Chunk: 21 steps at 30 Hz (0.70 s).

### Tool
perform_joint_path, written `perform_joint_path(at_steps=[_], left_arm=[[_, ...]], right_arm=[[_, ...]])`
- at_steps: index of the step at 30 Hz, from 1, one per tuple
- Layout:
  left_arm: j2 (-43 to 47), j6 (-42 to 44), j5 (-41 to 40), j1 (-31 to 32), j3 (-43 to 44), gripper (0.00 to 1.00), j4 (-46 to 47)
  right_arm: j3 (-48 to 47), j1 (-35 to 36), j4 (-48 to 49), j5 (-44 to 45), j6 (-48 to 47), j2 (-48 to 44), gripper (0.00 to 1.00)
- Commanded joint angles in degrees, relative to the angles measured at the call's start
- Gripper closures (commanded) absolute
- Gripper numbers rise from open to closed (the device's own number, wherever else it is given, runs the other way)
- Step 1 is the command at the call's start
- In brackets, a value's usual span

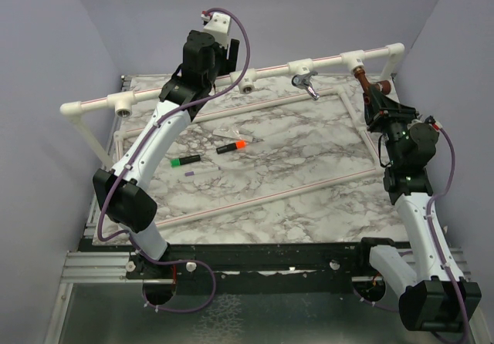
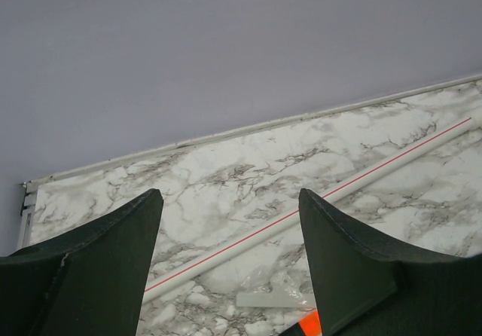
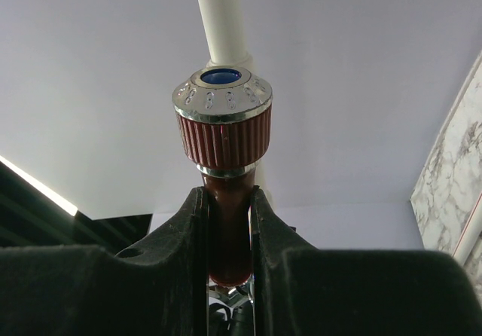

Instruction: Install the water faucets

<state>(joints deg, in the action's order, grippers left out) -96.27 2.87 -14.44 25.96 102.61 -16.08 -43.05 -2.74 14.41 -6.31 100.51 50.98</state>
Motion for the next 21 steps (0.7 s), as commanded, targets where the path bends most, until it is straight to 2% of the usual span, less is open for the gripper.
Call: perform_joint_path(at_steps=[1, 5, 13, 21], left_arm=[[-1.29, 0.02, 0.29, 0.94, -0.21, 0.25, -3.52], [-1.29, 0.03, 0.33, 0.94, -0.29, 0.25, -3.52], [-1.54, 0.03, 0.29, 1.03, -0.26, 0.25, -3.45], [-1.71, 0.03, 0.29, 1.03, -0.21, 0.25, -3.45]], right_arm=[[-2.29, 0.39, -1.39, -3.49, -1.15, 0.34, 0.99], [-2.3, 0.4, -2.43, -2.67, -2.76, -0.21, 0.93], [-2.06, 0.46, -2.62, -1.71, -4.16, -0.79, 0.74], [-1.61, 0.37, -2.6, -0.67, -4.48, -1.54, 0.68]])
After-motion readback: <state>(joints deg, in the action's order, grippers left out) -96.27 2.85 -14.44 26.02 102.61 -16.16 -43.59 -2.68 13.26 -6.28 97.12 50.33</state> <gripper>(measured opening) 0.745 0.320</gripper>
